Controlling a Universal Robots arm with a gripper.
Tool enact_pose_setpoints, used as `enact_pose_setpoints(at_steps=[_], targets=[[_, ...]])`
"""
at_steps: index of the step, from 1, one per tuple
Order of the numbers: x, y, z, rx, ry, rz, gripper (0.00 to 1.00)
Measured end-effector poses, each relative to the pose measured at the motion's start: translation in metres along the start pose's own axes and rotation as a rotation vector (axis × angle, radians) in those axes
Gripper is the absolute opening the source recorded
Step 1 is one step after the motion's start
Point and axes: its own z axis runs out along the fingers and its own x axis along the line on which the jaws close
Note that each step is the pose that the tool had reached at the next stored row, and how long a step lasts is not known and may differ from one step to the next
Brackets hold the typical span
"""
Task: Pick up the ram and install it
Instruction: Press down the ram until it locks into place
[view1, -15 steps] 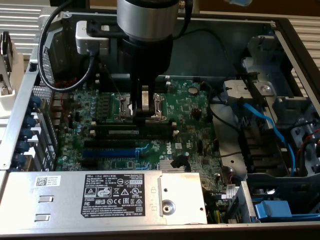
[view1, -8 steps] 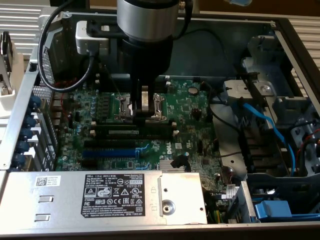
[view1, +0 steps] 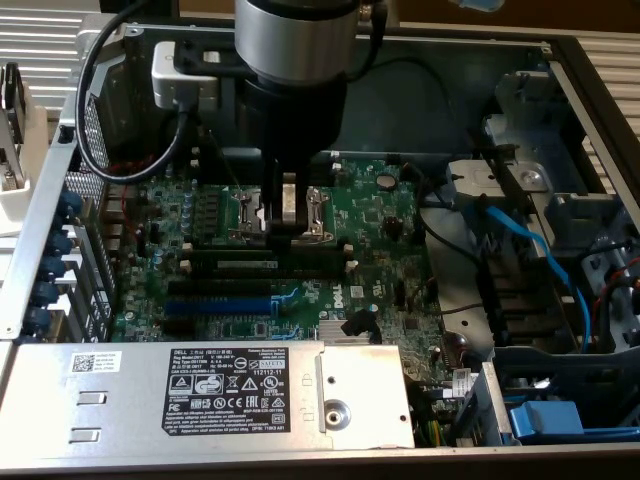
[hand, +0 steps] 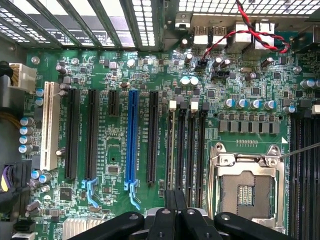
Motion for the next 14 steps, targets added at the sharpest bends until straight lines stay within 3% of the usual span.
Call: enact_pose_setpoints(at_steps=[14], targets=[[0.0006,0.0002,0.0004,-0.0001,-0.0035,0.006,0.10]])
